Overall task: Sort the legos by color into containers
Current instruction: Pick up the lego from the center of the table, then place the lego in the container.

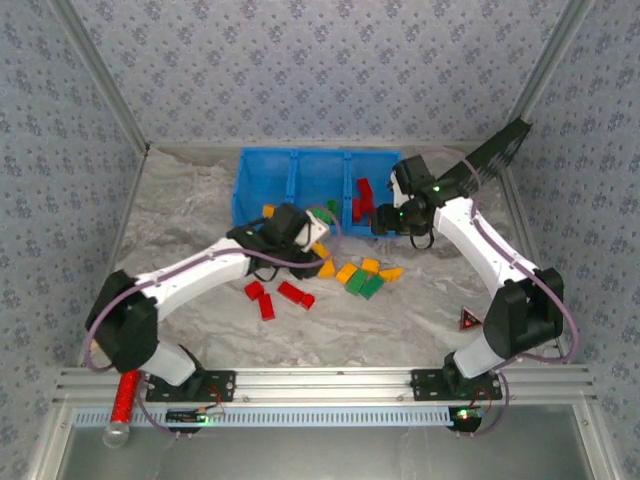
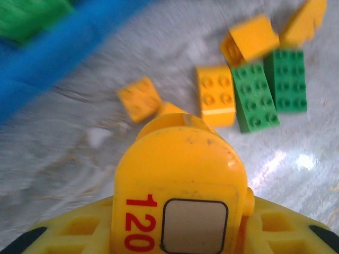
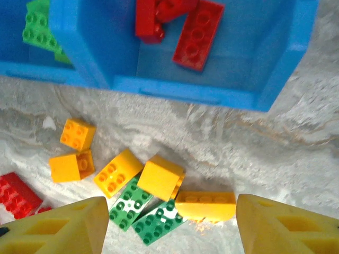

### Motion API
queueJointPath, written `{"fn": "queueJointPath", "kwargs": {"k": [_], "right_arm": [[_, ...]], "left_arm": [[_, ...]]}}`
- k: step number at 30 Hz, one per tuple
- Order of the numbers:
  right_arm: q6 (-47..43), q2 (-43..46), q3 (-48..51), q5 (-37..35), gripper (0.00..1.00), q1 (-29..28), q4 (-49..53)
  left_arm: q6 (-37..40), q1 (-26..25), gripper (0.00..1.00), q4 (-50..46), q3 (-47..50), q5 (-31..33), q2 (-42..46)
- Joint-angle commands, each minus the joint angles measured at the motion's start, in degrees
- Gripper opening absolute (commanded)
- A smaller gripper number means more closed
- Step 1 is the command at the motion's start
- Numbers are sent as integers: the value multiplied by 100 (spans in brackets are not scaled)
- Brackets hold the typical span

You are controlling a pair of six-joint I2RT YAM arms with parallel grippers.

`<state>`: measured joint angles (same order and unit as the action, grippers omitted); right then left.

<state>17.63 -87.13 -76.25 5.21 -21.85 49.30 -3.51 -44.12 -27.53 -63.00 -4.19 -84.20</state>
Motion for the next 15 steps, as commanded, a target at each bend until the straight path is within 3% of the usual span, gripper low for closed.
{"fn": "queueJointPath", "kwargs": {"k": [1, 9, 15], "right_arm": [[408, 255, 312, -20, 67, -302, -108], [1541, 781, 1454, -127, 66, -797, -339], [2295, 828, 2073, -30, 65, -921, -609]], "left_arm": [[-52, 519, 20, -177, -203, 262, 413], [-445, 1729, 20, -235, -454, 1270, 314], [-411, 2050, 20, -60, -899, 1422, -342]]}}
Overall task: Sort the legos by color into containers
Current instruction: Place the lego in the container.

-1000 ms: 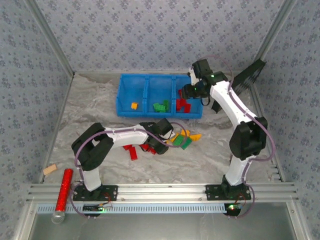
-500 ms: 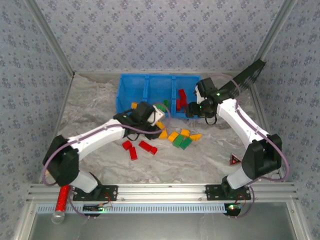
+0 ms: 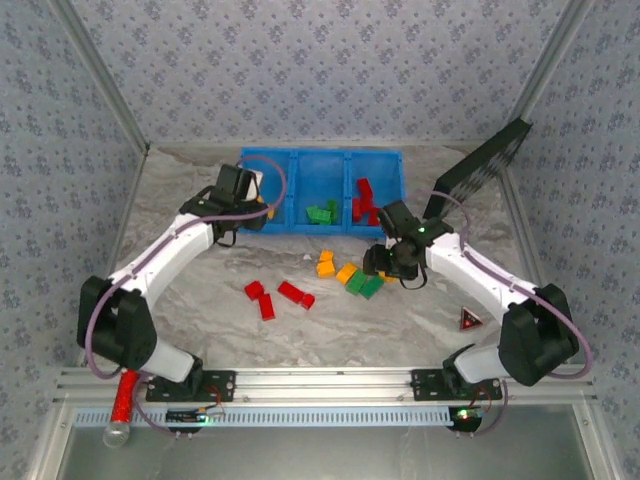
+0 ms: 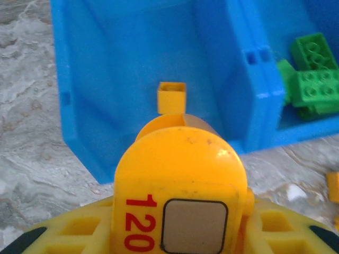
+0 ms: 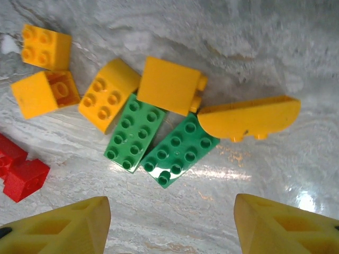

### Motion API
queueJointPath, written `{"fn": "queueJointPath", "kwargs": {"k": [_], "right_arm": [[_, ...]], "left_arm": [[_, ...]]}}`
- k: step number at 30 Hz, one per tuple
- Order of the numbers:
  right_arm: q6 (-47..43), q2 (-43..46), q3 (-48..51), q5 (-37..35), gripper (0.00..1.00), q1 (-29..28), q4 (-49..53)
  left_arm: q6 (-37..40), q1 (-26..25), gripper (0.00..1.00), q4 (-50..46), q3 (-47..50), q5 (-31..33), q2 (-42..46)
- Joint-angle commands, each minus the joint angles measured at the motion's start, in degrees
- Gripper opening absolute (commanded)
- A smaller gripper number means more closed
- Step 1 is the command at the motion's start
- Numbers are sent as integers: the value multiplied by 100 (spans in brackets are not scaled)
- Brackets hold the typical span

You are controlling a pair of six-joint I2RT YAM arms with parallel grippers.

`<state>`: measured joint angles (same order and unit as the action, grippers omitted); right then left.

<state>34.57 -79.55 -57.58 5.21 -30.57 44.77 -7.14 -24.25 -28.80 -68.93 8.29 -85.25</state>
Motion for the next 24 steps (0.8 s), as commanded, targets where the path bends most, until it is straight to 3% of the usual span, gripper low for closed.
{"fn": "queueJointPath", "kwargs": {"k": [1, 15, 24], "right_arm": [[683, 75, 272, -20, 65, -63, -207], [1456, -222, 699, 23, 67, -318, -672], [1628, -645, 776, -223, 64, -319, -711]], "left_arm": [[-13, 61, 20, 143, -363, 131, -335], [-105, 183, 19, 267, -1470, -146, -2225], [-122, 184, 19, 245, -1721, -244, -2696]]}}
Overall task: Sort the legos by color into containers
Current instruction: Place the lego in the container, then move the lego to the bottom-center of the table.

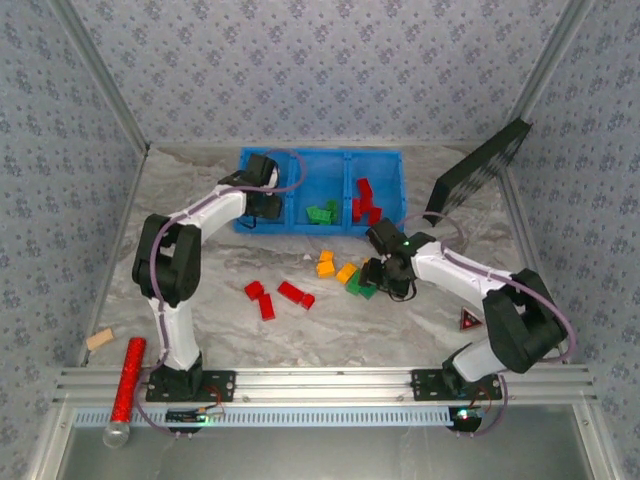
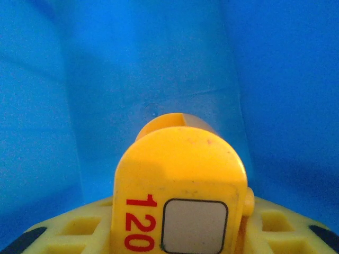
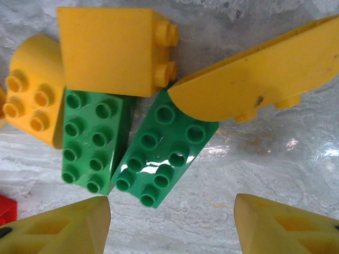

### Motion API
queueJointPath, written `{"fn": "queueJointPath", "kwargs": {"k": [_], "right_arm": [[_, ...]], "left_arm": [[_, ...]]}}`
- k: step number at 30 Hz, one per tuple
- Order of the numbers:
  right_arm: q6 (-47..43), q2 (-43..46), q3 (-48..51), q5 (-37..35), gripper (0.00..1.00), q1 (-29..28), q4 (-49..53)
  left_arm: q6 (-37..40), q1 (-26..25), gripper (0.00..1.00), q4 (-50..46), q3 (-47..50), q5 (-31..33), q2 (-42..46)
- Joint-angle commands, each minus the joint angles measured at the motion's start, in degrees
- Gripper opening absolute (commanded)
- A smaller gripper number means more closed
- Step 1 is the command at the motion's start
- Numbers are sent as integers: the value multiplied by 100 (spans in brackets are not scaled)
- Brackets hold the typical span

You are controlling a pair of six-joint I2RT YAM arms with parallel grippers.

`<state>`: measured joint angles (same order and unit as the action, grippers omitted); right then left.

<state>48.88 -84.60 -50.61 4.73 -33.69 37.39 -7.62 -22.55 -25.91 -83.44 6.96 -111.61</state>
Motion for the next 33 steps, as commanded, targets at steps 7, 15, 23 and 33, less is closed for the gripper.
{"fn": "queueJointPath", "kwargs": {"k": [7, 15, 23, 33], "right_arm": [[209, -319, 170, -142, 64, 108, -267], [112, -582, 60, -132, 66, 159, -267], [-50, -884, 73, -148, 65, 238, -494], [-965, -1148, -243, -691, 49, -98, 664]], "left_arm": [[14, 13, 21, 34, -252, -124, -139], [37, 22, 36, -80, -340, -186, -325], [14, 22, 61, -80, -274, -333, -201], [41, 22, 65, -76, -84, -344, 137]]}}
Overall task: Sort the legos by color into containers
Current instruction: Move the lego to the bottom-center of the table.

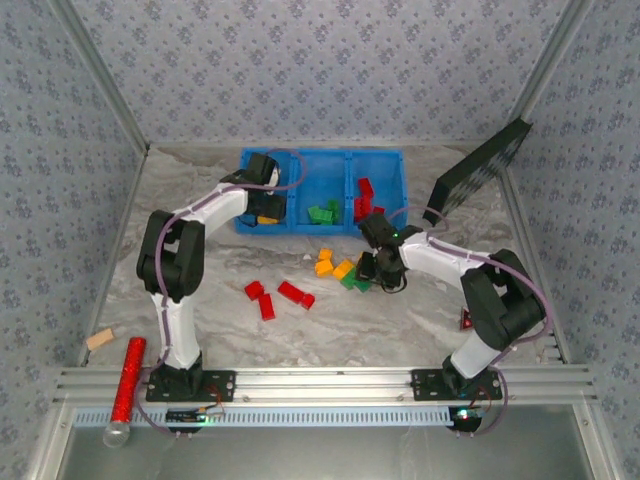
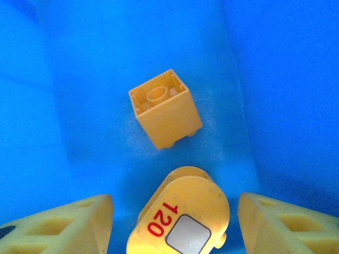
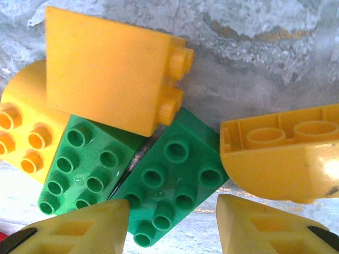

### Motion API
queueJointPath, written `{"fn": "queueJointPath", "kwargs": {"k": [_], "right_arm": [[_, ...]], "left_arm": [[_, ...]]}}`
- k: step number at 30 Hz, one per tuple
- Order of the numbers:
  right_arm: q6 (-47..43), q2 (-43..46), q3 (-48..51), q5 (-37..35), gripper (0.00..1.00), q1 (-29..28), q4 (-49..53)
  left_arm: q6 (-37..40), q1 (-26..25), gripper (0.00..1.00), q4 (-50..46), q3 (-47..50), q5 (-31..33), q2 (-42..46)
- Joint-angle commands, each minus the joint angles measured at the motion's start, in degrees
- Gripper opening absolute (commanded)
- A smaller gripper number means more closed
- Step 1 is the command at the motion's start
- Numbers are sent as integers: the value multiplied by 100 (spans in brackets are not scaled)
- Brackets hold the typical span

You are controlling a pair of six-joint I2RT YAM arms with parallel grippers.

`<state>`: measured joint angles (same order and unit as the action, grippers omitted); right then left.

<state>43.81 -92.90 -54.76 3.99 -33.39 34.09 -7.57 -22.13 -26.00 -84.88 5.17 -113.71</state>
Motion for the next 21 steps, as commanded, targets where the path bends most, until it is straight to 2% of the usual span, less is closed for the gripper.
{"fn": "queueJointPath", "kwargs": {"k": [1, 10, 16, 21], "right_arm": [[-574, -275, 185, -659, 49, -191, 1143], [-1000, 104, 445, -679, 48, -493, 1971], [-868, 894, 286, -791, 49, -567, 2282], [-472, 1315, 207, -540, 57, -459, 2248]], "left_arm": [[36, -19, 65, -64, 74, -162, 378], [37, -19, 67, -111, 116, -209, 556], [0, -19, 68, -49, 258, -222, 777], [-16, -20, 68, -38, 294, -244, 888]]}}
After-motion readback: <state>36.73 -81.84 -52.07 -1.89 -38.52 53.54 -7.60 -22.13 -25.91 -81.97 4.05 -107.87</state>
